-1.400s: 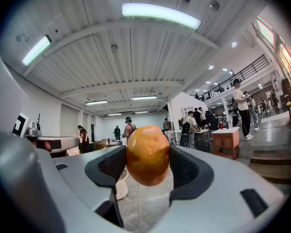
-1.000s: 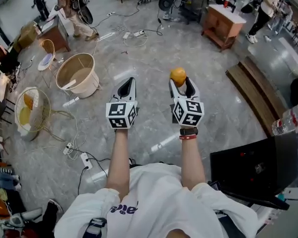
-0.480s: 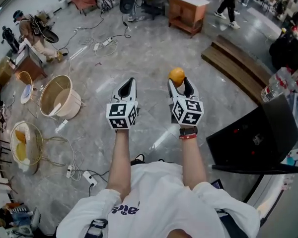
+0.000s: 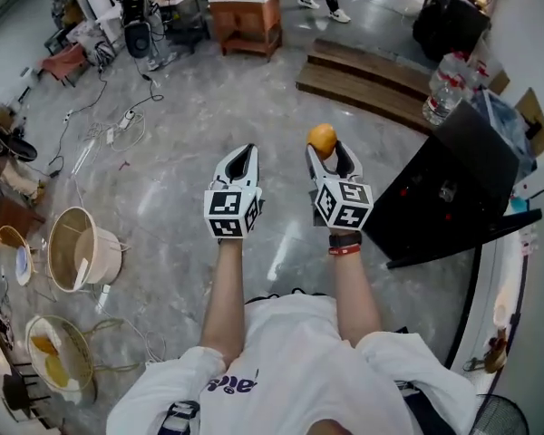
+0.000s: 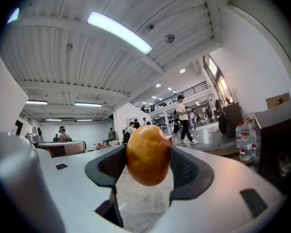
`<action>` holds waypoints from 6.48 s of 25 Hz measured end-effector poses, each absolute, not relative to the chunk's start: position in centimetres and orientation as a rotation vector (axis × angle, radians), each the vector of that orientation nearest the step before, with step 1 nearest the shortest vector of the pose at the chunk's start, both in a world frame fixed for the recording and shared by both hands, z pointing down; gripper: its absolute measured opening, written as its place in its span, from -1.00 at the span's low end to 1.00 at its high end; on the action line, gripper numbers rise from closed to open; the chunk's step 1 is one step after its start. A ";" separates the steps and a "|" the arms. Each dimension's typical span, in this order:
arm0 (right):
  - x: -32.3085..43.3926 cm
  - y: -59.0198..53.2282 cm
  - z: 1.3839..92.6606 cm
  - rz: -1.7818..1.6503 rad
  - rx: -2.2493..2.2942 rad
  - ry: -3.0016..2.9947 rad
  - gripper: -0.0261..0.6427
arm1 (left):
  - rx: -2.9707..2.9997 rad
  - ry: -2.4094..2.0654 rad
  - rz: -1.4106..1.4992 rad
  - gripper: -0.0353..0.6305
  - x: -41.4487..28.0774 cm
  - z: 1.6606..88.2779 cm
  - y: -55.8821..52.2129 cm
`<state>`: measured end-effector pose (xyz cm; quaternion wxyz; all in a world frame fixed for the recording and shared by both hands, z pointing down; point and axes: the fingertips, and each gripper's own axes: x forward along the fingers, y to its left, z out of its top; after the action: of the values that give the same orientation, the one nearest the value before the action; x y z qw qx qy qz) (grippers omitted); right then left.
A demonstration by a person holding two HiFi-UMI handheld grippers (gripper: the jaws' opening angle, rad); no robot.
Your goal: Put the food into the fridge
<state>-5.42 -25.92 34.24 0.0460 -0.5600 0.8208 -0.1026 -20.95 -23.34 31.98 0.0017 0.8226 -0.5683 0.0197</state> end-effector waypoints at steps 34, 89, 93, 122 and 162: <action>16.8 -9.2 42.9 -0.383 -2.524 1.614 -0.04 | 3.076 -0.469 0.142 -0.84 7.9 40.6 -16.4; 40.3 -25.0 66.6 -0.864 -2.503 1.637 -0.03 | 2.912 -0.457 0.294 -0.84 27.5 58.5 -27.6; 41.7 -26.2 69.0 -0.865 -2.519 1.641 -0.03 | 2.919 -0.417 0.263 -0.84 27.8 60.0 -28.0; 48.0 -33.4 80.7 -1.011 -2.584 1.761 -0.03 | 3.003 -0.447 0.318 -0.84 31.5 66.9 -32.7; 58.7 -45.4 85.2 -0.760 -2.761 1.766 -0.03 | 3.009 -0.423 0.263 -0.84 37.3 73.2 -37.4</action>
<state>58.65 -45.38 85.16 -0.1111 -0.8155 0.5217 -0.2246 37.28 -37.39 73.20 0.0460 0.9855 -0.1386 0.0861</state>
